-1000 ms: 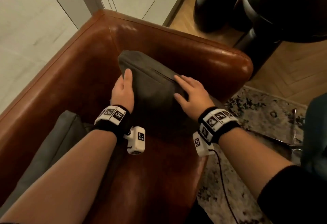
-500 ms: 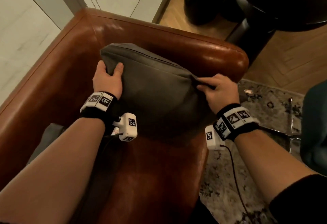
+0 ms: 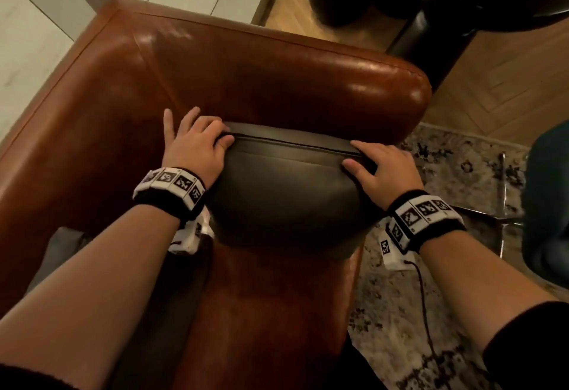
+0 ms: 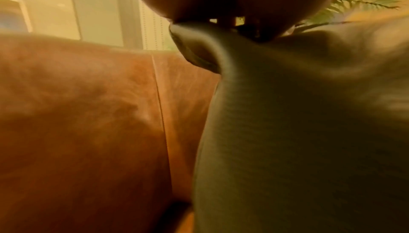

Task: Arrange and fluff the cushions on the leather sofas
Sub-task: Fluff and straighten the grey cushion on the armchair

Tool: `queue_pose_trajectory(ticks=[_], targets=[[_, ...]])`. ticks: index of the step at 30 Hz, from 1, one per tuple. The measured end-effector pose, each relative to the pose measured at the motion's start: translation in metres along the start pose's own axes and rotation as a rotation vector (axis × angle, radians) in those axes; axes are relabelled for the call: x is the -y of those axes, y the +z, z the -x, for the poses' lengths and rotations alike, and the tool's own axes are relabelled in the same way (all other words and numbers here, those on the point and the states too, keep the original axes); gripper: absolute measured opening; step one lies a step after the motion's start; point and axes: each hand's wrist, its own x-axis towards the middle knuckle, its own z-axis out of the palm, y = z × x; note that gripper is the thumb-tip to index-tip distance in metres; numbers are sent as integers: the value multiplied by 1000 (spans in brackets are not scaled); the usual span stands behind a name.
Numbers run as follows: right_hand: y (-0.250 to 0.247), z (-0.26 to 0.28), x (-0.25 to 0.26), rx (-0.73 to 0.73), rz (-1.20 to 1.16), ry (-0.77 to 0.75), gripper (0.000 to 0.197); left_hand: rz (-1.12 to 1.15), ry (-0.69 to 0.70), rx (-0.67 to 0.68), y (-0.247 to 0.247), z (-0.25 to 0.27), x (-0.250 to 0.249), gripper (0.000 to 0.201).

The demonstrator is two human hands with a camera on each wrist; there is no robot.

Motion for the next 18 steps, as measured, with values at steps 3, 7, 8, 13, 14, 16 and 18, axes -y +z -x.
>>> queue_pose_trajectory(ticks=[3, 7, 8, 13, 14, 16, 18], targets=[[-8, -9, 7, -88, 35, 17, 40, -24, 81, 22, -13, -16, 2, 26], [-14, -20, 15, -81, -18, 100, 40, 26, 17, 37, -22, -33, 2, 34], [-15, -22, 13, -57, -31, 119, 43, 56, -19, 41, -23, -34, 5, 39], [-18, 1, -16, 11, -60, 133, 43, 326, -329, -6, -10, -8, 37, 54], [-16, 7, -20, 0, -77, 139, 40, 478, -426, 19, -7, -1, 40, 55], [-9, 14, -24, -41, -90, 156, 32, 656, -504, 75, -2, 9, 36, 53], [-3, 13, -20, -120, -109, 177, 27, 709, -485, 13, -3, 11, 31, 44]])
